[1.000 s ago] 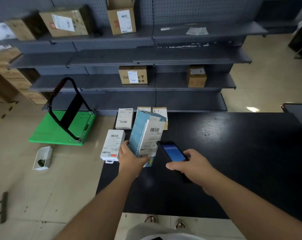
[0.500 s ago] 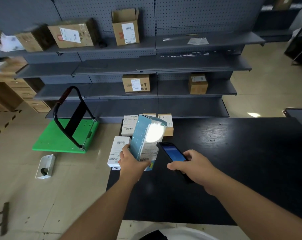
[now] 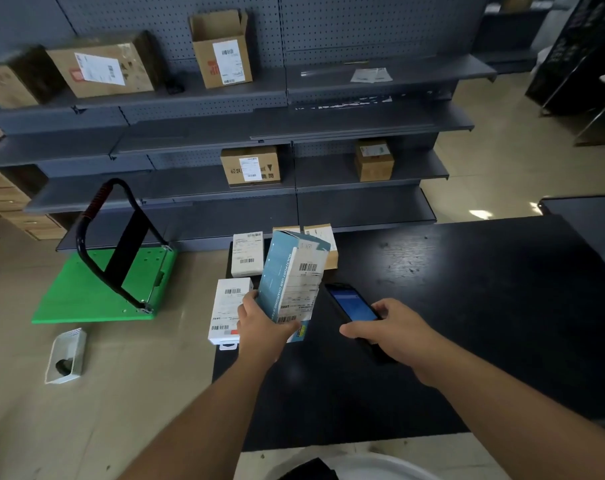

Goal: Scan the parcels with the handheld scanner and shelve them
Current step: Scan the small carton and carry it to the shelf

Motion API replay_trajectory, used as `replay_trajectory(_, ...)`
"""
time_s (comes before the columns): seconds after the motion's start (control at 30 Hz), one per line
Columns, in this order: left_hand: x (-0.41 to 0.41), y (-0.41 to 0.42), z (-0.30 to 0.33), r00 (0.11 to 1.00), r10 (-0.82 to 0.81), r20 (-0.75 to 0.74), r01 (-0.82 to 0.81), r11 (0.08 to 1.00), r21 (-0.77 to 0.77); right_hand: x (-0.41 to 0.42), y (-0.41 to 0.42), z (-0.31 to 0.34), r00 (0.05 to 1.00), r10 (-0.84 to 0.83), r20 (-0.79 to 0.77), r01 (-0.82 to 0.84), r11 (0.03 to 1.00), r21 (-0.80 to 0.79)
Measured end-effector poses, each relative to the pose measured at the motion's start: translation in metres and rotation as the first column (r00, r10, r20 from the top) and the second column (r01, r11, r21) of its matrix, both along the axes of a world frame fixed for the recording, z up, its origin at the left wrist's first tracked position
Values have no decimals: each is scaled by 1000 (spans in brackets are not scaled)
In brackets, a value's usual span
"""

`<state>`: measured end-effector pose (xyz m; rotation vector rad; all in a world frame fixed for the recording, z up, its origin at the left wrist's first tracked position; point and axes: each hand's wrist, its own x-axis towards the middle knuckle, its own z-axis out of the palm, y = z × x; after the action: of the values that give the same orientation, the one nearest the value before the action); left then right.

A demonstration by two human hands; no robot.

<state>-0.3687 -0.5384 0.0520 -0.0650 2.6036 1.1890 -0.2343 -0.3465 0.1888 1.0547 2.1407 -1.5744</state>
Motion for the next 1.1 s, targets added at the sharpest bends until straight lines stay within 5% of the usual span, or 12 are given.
replay_trajectory(0.57,-29,-1,-11,997,-64,35,64,998,9,-3,-11,-7,997,-61,44,59,998,36)
replay_trajectory(1.1,43,111,-6,928,-346,135,333,936,114,108,58,-23,850,-525,-39,526,850,12)
